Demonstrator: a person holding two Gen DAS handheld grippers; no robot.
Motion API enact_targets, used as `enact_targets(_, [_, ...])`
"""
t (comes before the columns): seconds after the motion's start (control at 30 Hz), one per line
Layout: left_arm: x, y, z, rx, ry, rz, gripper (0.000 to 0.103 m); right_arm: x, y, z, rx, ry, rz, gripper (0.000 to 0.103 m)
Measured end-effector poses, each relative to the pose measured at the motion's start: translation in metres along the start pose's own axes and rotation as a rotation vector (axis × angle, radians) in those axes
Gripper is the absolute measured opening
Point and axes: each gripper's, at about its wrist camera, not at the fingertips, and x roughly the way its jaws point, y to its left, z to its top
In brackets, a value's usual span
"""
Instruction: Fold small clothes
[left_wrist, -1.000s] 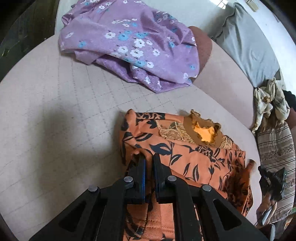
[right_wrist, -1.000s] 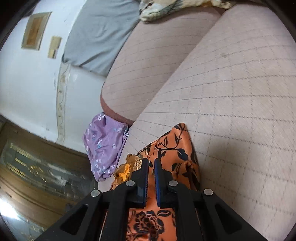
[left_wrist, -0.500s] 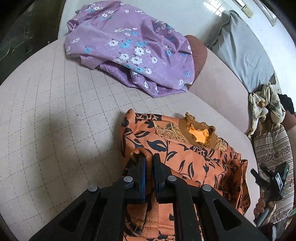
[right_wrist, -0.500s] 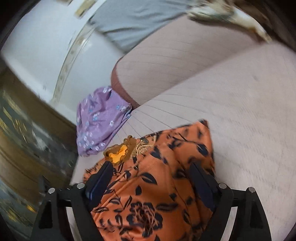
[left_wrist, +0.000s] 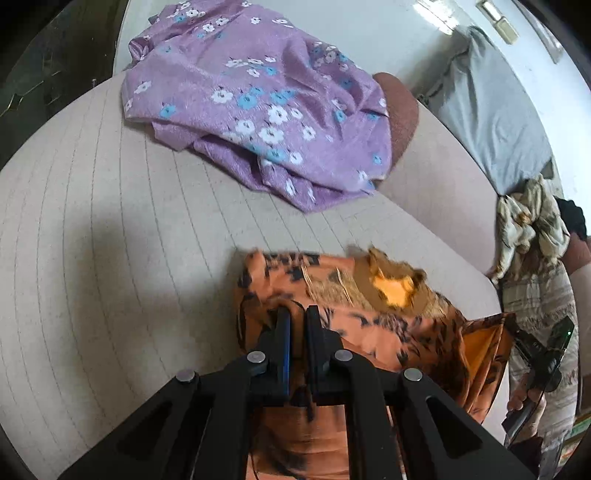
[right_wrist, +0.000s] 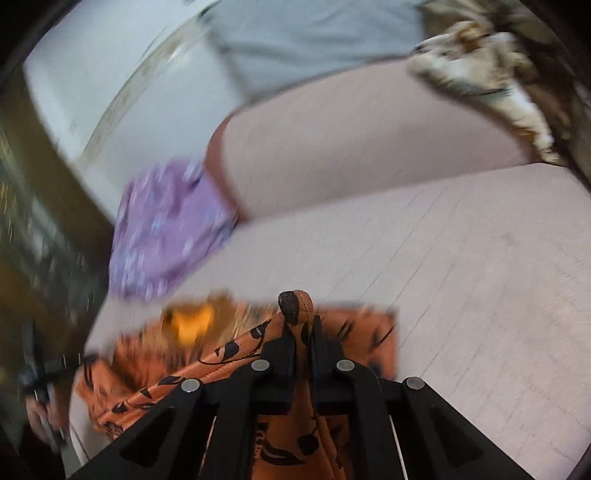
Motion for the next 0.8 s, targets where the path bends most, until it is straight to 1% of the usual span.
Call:
enact_targets(0.03, [0.005, 0.002, 0.006, -0.004, 0.0, 0.011, 0.008, 0.003, -0.007, 0.006, 0.027, -0.01, -0.019, 0.007])
enact_targets(0.07, [0.012, 0.006, 0.011, -0.025, 0.007, 0.018, 0.008, 0.013, -0.022, 0.011, 0.078, -0.007, -0.047, 0.007])
enact_targets(0.1, [0.022, 0.014, 0.016, -0.073, 0.023, 0.018, 0.009, 0.022, -0.032, 0.014, 0.116, 0.006, -0.06, 0.007])
enact_targets(0.13, [0.033, 0.025, 0.02, -0.131, 0.042, 0.017, 0.009, 0.037, -0.046, 0.014, 0.167, 0.04, -0.077, 0.01])
enact_targets(0.17, [0.039, 0.033, 0.022, -0.173, 0.045, 0.04, 0.009, 0.049, -0.056, 0.012, 0.205, 0.071, -0.093, 0.012])
enact_targets(0.2, [0.043, 0.041, 0.022, -0.211, 0.036, 0.087, 0.009, 0.062, -0.066, 0.007, 0.253, 0.107, -0.093, 0.013])
enact_targets(0.23, [0.043, 0.046, 0.021, -0.227, 0.027, 0.099, 0.009, 0.068, -0.074, 0.003, 0.289, 0.126, -0.079, 0.014])
enact_targets(0.27, [0.04, 0.048, 0.018, -0.235, 0.017, 0.094, 0.009, 0.069, -0.081, -0.002, 0.331, 0.124, -0.062, 0.015])
enact_targets(0.3, [0.032, 0.049, 0.012, -0.224, 0.0, 0.079, 0.009, 0.063, -0.089, -0.008, 0.373, 0.096, -0.041, 0.018])
enact_targets(0.33, [0.026, 0.047, 0.008, -0.202, -0.015, 0.081, 0.011, 0.055, -0.094, -0.012, 0.403, 0.059, -0.021, 0.021])
enact_targets(0.37, [0.019, 0.044, 0.002, -0.174, -0.032, 0.094, 0.012, 0.042, -0.098, -0.015, 0.414, 0.013, -0.01, 0.027])
enact_targets(0.4, [0.009, 0.039, -0.006, -0.132, -0.049, 0.108, 0.012, 0.033, -0.099, -0.018, 0.41, -0.013, -0.011, 0.039])
enact_targets(0.43, [0.003, 0.035, -0.013, -0.106, -0.056, 0.107, 0.012, 0.02, -0.098, -0.02, 0.405, -0.045, -0.017, 0.053])
enact_targets(0.47, [-0.001, 0.032, -0.018, -0.087, -0.061, 0.1, 0.012, 0.007, -0.098, -0.022, 0.405, -0.075, -0.013, 0.079])
enact_targets(0.5, [-0.007, 0.027, -0.024, -0.064, -0.063, 0.094, 0.012, -0.01, -0.094, -0.025, 0.405, -0.132, 0.003, 0.081])
enact_targets(0.53, [-0.009, 0.024, -0.027, -0.051, -0.062, 0.097, 0.012, -0.023, -0.092, -0.029, 0.394, -0.162, 0.021, 0.081])
enact_targets(0.57, [-0.012, 0.019, -0.027, -0.029, -0.058, 0.102, 0.014, -0.031, -0.084, -0.03, 0.375, -0.159, 0.036, 0.081])
enact_targets(0.6, [-0.014, 0.016, -0.024, -0.016, -0.055, 0.106, 0.023, -0.04, -0.076, -0.035, 0.351, -0.136, 0.056, 0.081])
enact_targets(0.63, [-0.016, 0.013, -0.019, -0.001, -0.057, 0.119, 0.042, -0.046, -0.071, -0.039, 0.339, -0.119, 0.063, 0.081])
enact_targets(0.67, [-0.017, 0.008, -0.011, 0.006, -0.069, 0.134, 0.056, -0.052, -0.065, -0.044, 0.332, -0.104, 0.064, 0.081])
enact_targets(0.7, [-0.018, 0.002, -0.003, 0.016, -0.091, 0.142, 0.08, -0.058, -0.059, -0.051, 0.332, -0.094, 0.068, 0.081])
enact_targets(0.73, [-0.019, -0.002, 0.007, 0.031, -0.117, 0.144, 0.087, -0.063, -0.054, -0.06, 0.336, -0.094, 0.088, 0.081])
enact_targets(0.77, [-0.017, -0.005, 0.014, 0.042, -0.129, 0.156, 0.087, -0.066, -0.048, -0.068, 0.336, -0.091, 0.113, 0.081])
enact_targets(0.8, [-0.011, -0.01, 0.026, 0.052, -0.121, 0.174, 0.087, -0.069, -0.043, -0.075, 0.33, -0.089, 0.12, 0.081])
